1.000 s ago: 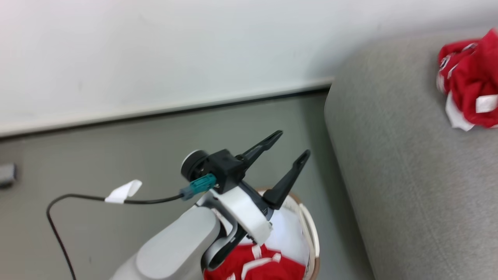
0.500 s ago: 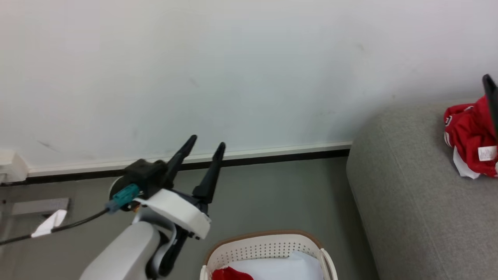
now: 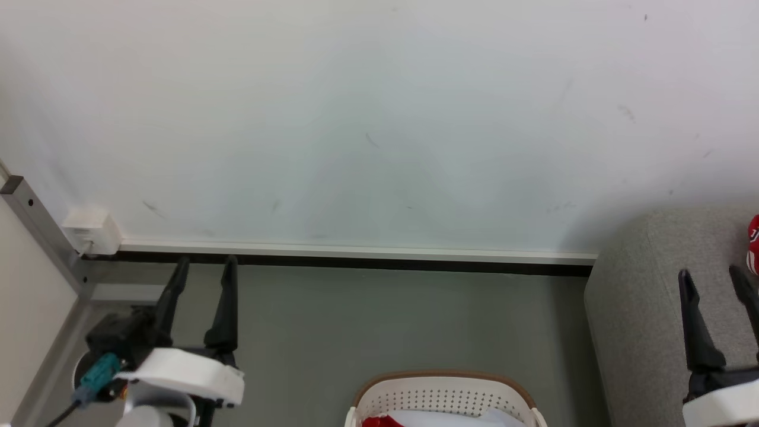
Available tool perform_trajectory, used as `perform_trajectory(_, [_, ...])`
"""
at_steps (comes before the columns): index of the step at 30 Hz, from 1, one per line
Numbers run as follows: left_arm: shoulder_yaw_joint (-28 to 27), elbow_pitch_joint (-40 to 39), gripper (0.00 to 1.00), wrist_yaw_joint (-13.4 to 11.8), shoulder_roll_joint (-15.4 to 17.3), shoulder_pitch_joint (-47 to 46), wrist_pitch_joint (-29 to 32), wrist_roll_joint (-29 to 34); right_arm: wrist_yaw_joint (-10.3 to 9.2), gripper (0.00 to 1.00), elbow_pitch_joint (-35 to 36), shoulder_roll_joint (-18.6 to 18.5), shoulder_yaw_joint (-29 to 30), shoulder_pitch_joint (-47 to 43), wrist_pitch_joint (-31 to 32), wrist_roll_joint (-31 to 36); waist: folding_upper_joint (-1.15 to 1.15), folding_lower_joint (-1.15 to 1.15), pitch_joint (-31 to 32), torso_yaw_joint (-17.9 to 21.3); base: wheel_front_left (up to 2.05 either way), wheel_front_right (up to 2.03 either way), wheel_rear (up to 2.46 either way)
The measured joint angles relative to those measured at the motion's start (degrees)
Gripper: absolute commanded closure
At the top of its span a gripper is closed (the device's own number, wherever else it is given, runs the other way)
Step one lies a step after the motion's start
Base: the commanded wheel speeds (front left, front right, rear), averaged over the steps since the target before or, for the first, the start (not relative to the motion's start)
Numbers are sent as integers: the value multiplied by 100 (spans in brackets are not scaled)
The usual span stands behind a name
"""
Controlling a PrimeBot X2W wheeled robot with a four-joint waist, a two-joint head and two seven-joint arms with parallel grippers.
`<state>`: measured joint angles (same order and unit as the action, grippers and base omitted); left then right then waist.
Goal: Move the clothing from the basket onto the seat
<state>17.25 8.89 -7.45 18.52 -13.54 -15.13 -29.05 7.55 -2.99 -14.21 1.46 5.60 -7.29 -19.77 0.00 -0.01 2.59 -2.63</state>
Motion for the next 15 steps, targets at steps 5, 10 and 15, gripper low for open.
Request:
perform_trajectory(5, [-573, -57, 0, 120, -357, 641, 0, 512, 0, 0, -212, 344, 74, -547, -467, 162, 0, 0, 44, -66, 0, 0, 0])
perform_trajectory(10, [-1005, -99, 0, 381, -638, 1107, 0, 1155, 0, 0, -443, 372, -194, -844, -697, 103, 0, 1, 35, -19, 0, 0, 0])
perform_trajectory(15, [-1300, -127, 0, 631, -931, 1329, 0, 1562, 0, 0, -634, 449, -244, -1018, -748, 35, 0, 1, -14, 37, 0, 0, 0])
